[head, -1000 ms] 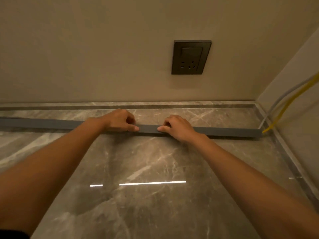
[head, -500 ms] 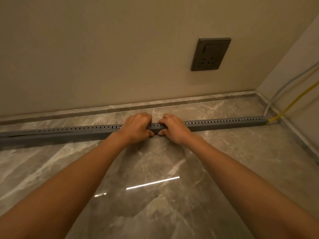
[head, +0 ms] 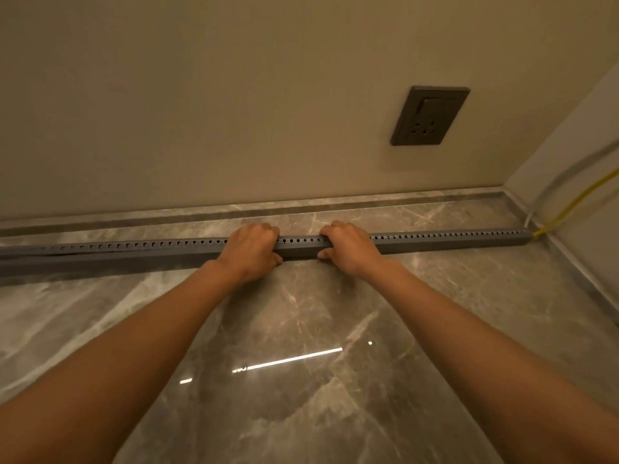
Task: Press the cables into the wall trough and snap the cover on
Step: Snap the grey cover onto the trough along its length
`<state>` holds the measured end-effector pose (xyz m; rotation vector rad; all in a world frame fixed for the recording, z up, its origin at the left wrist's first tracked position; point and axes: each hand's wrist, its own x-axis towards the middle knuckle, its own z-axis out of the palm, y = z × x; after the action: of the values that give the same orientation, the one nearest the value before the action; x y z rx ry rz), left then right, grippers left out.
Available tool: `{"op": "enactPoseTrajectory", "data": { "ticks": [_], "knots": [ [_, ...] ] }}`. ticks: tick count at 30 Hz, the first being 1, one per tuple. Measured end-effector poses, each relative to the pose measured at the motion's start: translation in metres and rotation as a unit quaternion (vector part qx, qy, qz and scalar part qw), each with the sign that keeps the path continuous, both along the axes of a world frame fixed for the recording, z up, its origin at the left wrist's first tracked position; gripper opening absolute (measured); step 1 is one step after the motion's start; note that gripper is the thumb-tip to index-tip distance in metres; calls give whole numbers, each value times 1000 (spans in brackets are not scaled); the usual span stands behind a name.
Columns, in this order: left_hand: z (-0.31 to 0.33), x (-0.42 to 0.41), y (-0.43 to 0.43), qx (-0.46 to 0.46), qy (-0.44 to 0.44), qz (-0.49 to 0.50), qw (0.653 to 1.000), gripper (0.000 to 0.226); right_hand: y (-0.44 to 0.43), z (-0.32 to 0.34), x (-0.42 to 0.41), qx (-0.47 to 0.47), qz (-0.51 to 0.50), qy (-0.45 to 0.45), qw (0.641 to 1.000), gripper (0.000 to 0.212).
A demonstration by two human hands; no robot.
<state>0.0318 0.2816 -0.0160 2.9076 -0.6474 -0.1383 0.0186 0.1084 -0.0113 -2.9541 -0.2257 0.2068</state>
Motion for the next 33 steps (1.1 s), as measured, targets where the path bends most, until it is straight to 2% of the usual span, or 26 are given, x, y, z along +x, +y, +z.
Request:
{"op": "enactPoseTrajectory", "data": {
  "ticks": [5, 9, 20, 23, 26, 33],
  "knots": [
    [-4, 1, -22, -3, -32, 11, 999, 32, 4, -6, 4, 16, 23, -15, 999, 36],
    [-7, 4, -20, -11, -30, 15, 999, 30, 3, -6, 5, 19, 31, -26, 999, 28],
    [-3, 8, 0, -70, 28, 39, 996, 32, 7, -1, 8, 9, 18, -6, 1000, 30],
    [-1, 7, 17, -63, 45, 55, 995, 34, 16, 3, 14, 39, 13, 28, 999, 27],
    [3, 7, 33, -59, 85, 61, 993, 33, 39, 3, 20, 85, 53, 54, 993, 23],
    [14, 11, 82, 22, 117, 66, 991, 36, 77, -5, 19, 109, 74, 47, 990, 34]
  ]
}}
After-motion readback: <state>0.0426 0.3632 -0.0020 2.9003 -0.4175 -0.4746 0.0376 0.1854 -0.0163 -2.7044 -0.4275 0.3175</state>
